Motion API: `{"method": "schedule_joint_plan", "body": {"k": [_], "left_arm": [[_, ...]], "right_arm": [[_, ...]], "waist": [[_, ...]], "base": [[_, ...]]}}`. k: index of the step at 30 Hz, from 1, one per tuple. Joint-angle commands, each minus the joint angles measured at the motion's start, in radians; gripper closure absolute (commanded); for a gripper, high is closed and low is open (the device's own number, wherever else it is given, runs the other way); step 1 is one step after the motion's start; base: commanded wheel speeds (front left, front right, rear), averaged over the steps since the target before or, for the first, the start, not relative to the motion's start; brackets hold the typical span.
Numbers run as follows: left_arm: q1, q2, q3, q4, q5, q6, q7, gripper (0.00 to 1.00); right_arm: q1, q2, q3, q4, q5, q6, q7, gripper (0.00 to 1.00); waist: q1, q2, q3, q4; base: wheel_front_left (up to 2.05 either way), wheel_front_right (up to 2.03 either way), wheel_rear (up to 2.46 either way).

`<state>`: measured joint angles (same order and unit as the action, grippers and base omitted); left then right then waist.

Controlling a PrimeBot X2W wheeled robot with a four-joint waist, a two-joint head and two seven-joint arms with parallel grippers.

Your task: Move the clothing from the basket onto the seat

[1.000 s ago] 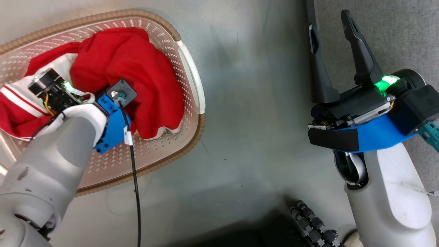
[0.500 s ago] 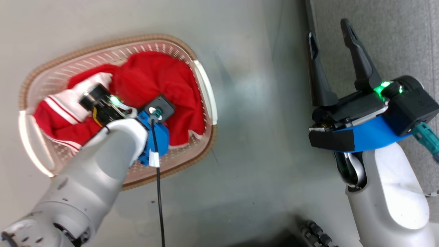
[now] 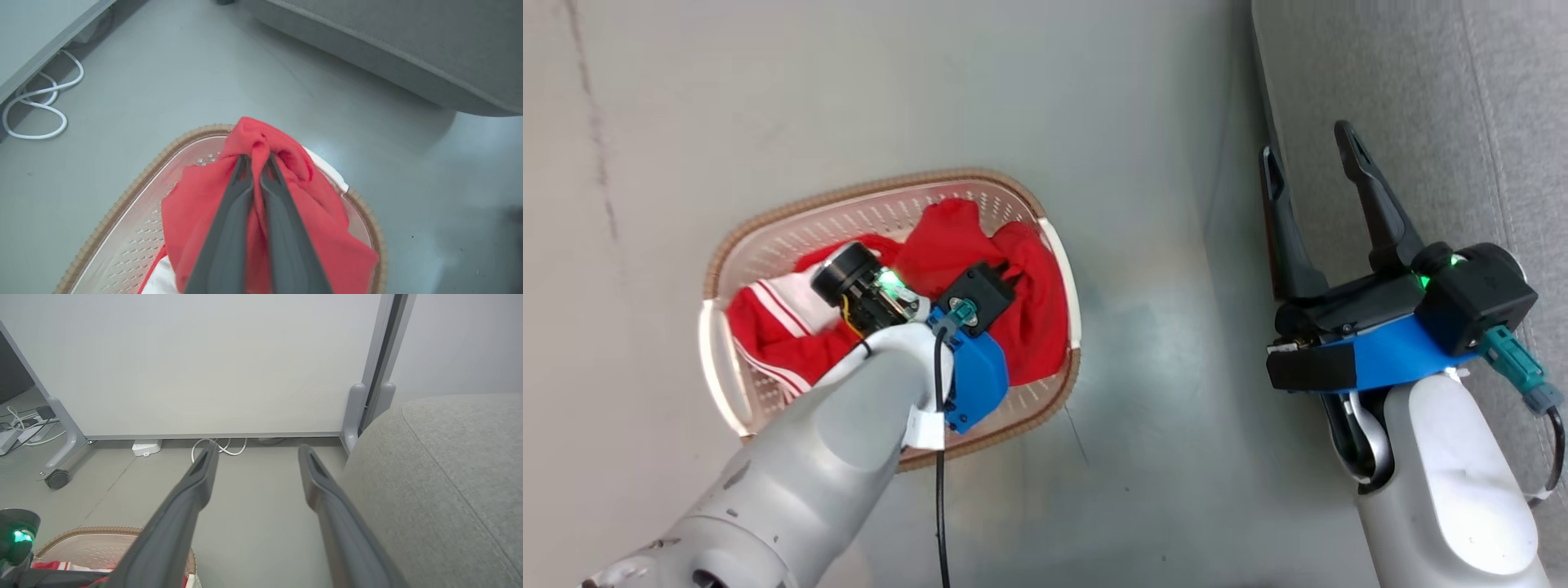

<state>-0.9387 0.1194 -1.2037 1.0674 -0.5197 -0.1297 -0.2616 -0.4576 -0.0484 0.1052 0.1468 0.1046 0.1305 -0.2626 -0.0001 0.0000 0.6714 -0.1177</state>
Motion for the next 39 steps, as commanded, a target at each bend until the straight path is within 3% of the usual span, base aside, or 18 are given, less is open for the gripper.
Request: {"method": "schedule_joint_plan", "body": {"k": [1, 22, 39], "left_arm": [[0.021, 0.005, 0.016, -0.022, 0.003, 0.006, -0.004, 1.00], [0.191, 0.025, 0.347, -0.409, 0.109, 0.050, -0.005, 1.00], [0.245, -0.016, 0.467, -0.492, 0.167, 0.023, -0.005, 1.00]], "right_arm": [[0.016, -0.003, -0.004, 0.005, -0.009, 0.000, -0.003, 0.00], [0.163, -0.004, -0.034, 0.067, -0.009, 0.000, -0.003, 0.00], [0.269, -0.004, -0.054, 0.091, 0.003, 0.000, -0.003, 0.00]], "waist": [[0.0001, 0.0000, -0.054, 0.032], [0.0001, 0.0000, -0.357, 0.090], [0.0001, 0.0000, -0.524, 0.110]], "base": [[0.00, 0.00, 0.00], [0.00, 0.00, 0.00], [0.00, 0.00, 0.00]]}}
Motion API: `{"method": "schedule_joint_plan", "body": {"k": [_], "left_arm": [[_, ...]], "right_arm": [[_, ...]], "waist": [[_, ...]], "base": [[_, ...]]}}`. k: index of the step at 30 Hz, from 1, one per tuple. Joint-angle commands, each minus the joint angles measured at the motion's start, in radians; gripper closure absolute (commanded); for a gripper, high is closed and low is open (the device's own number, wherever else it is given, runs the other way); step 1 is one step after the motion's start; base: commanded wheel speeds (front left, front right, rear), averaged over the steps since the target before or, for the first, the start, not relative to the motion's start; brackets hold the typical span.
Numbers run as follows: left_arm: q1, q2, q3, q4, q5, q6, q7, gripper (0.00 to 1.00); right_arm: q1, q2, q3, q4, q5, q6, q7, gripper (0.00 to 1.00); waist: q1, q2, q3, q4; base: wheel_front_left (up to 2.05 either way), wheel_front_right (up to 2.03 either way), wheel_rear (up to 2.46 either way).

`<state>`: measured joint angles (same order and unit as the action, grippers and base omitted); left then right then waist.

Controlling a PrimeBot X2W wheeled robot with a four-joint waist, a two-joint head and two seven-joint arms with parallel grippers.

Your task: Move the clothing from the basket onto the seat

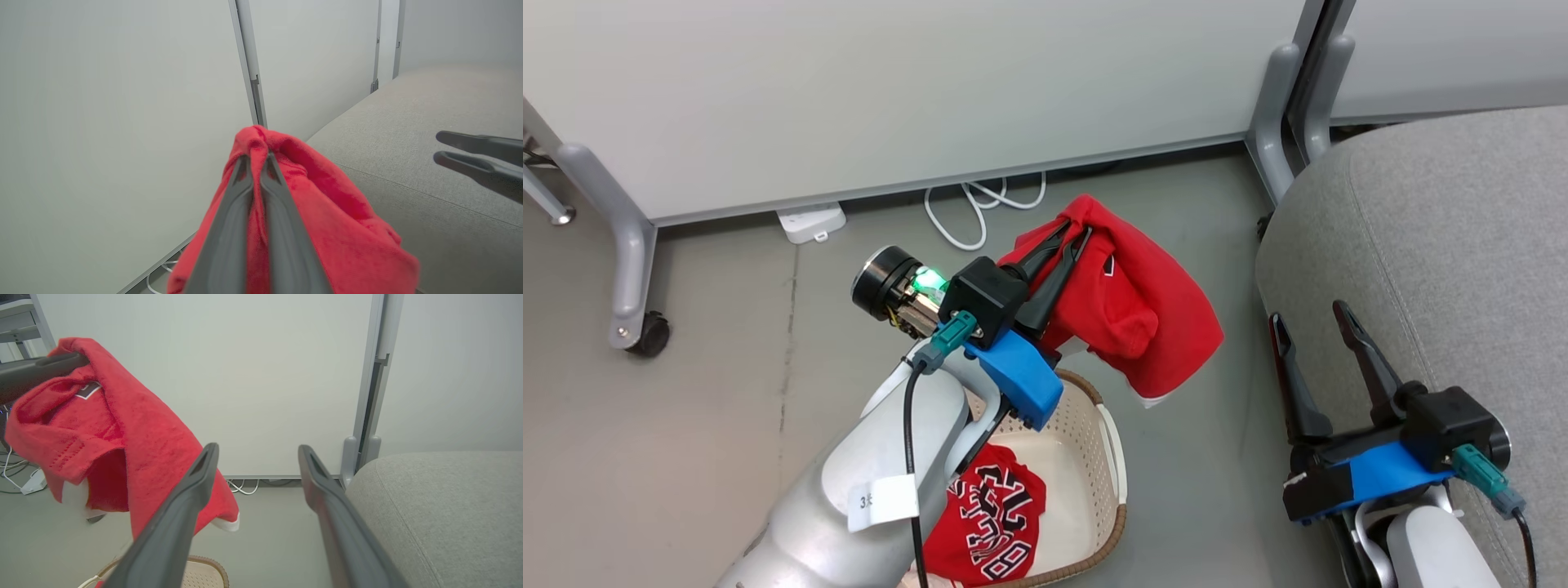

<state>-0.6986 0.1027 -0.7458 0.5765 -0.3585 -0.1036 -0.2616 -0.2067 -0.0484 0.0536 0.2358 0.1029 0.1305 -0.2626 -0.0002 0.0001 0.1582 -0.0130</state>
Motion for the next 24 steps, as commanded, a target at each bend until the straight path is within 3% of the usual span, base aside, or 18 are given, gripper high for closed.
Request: {"method": "schedule_joint_plan", "body": {"k": [1, 13, 24], "left_arm": [[0.007, -0.001, 0.012, 0.000, 0.006, -0.004, -0.005, 1.00], [0.030, -0.014, 0.034, 0.006, 0.026, -0.019, -0.005, 1.00], [0.038, -0.024, 0.043, 0.004, 0.044, -0.022, -0.005, 1.00]], "right_arm": [[0.021, -0.004, -0.003, 0.003, 0.005, 0.000, -0.003, 0.00], [0.045, -0.004, 0.006, -0.006, -0.014, 0.000, -0.003, 0.00], [-0.029, -0.024, 0.098, -0.004, -0.047, 0.000, -0.003, 0.00]], "waist": [[0.0002, -0.0001, -0.016, 0.007], [0.0002, -0.0001, -0.051, 0.015], [0.0002, -0.0001, -0.052, 0.022]], "base": [[0.00, 0.00, 0.00], [0.00, 0.00, 0.00], [0.00, 0.00, 0.00]]}}
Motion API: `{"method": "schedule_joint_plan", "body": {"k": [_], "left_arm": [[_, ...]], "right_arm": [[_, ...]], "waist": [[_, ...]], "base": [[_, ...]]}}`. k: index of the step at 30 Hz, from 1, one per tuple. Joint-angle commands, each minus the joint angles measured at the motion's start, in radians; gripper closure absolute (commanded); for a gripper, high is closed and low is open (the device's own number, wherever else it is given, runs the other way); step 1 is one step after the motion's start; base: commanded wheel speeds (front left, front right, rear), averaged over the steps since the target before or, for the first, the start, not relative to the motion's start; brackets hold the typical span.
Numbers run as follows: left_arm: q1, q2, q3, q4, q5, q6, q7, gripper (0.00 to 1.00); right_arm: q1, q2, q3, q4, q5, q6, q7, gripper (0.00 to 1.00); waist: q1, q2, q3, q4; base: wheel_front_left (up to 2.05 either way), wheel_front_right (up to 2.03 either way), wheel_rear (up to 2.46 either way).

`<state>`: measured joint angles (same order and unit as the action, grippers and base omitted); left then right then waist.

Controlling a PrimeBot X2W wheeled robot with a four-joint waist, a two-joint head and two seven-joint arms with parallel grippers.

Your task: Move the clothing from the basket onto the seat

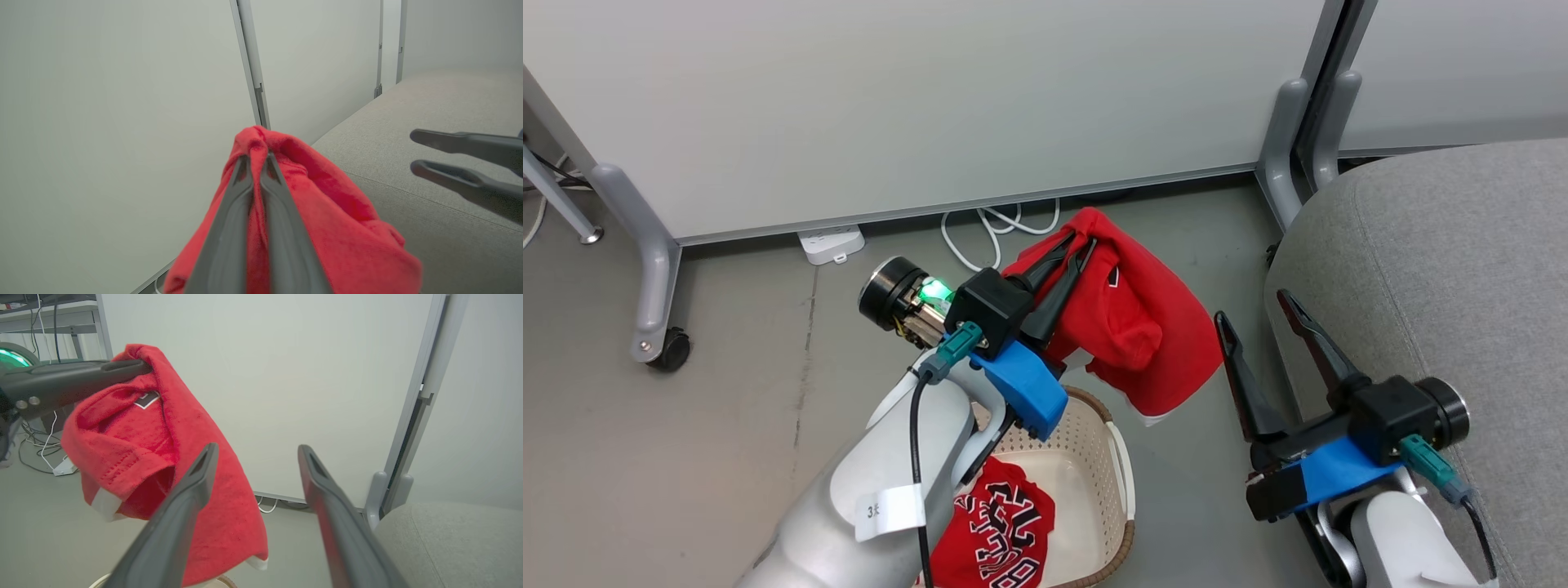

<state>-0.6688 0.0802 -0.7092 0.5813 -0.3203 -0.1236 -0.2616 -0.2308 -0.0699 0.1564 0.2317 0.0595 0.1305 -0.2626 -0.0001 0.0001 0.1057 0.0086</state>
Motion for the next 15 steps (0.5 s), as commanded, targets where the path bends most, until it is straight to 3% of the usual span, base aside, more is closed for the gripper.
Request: {"method": "schedule_joint_plan", "body": {"k": [1, 15], "left_arm": [[0.008, -0.002, 0.006, -0.002, 0.006, -0.002, -0.005, 1.00], [-0.013, -0.015, -0.009, -0.013, 0.022, -0.009, -0.005, 1.00]], "right_arm": [[-0.017, -0.007, 0.010, 0.002, -0.005, 0.000, -0.003, 0.00], [-0.215, -0.051, 0.181, 0.102, -0.007, 0.000, -0.003, 0.00]], "waist": [[0.0001, -0.0001, 0.001, 0.001], [0.0001, -0.0001, 0.033, 0.027]], "base": [[0.00, 0.00, 0.00], [0.00, 0.00, 0.00]]}}
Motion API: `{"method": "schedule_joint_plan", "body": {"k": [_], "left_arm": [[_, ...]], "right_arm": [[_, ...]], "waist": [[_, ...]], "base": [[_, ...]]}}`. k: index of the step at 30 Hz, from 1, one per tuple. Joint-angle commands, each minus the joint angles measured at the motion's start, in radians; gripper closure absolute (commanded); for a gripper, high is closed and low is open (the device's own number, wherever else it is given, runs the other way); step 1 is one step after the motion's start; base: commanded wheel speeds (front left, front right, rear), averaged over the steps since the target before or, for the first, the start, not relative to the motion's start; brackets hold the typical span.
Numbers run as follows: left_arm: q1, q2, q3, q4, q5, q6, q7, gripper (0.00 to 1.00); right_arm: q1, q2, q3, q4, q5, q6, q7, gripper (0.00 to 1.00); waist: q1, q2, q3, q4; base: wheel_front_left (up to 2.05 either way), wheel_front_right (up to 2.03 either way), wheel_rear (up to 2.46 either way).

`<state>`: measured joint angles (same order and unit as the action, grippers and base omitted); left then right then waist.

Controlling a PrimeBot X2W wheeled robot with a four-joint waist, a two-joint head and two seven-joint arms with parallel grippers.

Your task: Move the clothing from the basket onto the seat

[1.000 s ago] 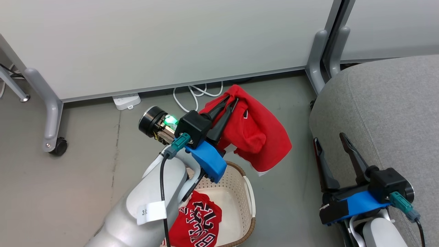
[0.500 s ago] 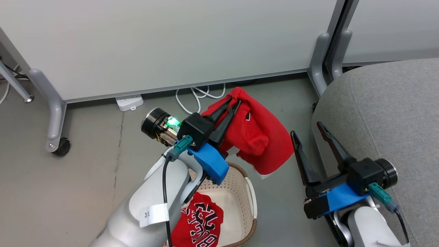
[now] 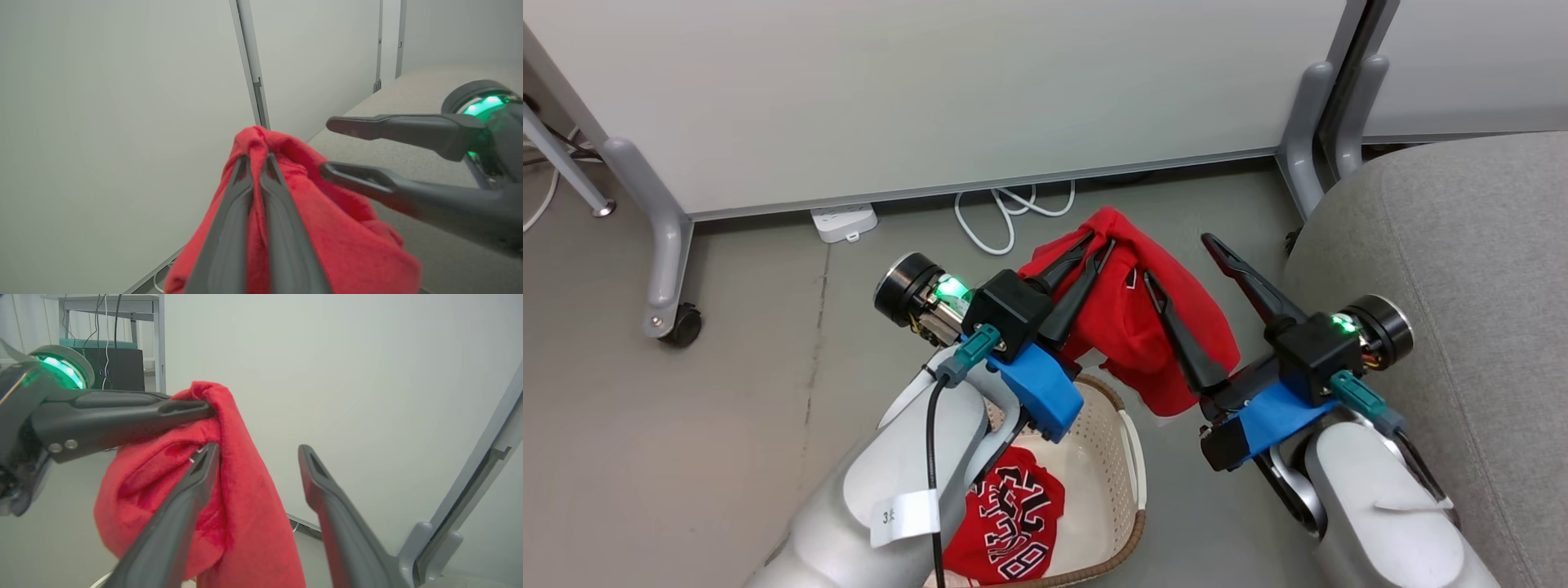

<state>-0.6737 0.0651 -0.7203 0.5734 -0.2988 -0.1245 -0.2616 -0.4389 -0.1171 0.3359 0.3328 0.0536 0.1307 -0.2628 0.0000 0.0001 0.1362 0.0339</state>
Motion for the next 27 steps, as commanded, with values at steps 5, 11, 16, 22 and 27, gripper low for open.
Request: {"method": "schedule_joint_plan", "body": {"k": [5, 11, 16, 22, 27], "left_arm": [[-0.017, -0.004, -0.013, -0.007, 0.005, -0.008, -0.005, 1.00], [-0.026, -0.008, -0.027, -0.012, 0.007, -0.009, -0.005, 1.00], [-0.023, -0.011, -0.039, -0.018, 0.005, -0.009, -0.005, 1.00], [-0.022, -0.012, -0.051, -0.017, -0.002, -0.006, -0.005, 1.00], [-0.029, -0.012, -0.055, -0.011, -0.007, -0.006, -0.005, 1.00]], "right_arm": [[-0.056, -0.016, 0.027, 0.089, 0.005, 0.000, -0.003, 0.00], [-0.100, -0.017, 0.041, 0.186, 0.014, 0.000, -0.003, 0.00], [-0.119, -0.008, 0.044, 0.228, 0.019, 0.000, -0.003, 0.00], [-0.133, 0.000, 0.059, 0.254, 0.030, 0.000, -0.003, 1.00], [-0.133, 0.000, 0.063, 0.254, 0.035, 0.000, -0.003, 1.00]], "waist": [[0.0000, -0.0001, 0.015, 0.014], [0.0000, -0.0001, 0.027, 0.022], [0.0000, -0.0001, 0.028, 0.022], [0.0000, -0.0001, 0.028, 0.023], [0.0000, -0.0001, 0.028, 0.022]], "base": [[0.00, 0.00, 0.00], [0.00, 0.00, 0.00], [0.00, 0.00, 0.00], [0.00, 0.00, 0.00], [0.00, 0.00, 0.00]]}}
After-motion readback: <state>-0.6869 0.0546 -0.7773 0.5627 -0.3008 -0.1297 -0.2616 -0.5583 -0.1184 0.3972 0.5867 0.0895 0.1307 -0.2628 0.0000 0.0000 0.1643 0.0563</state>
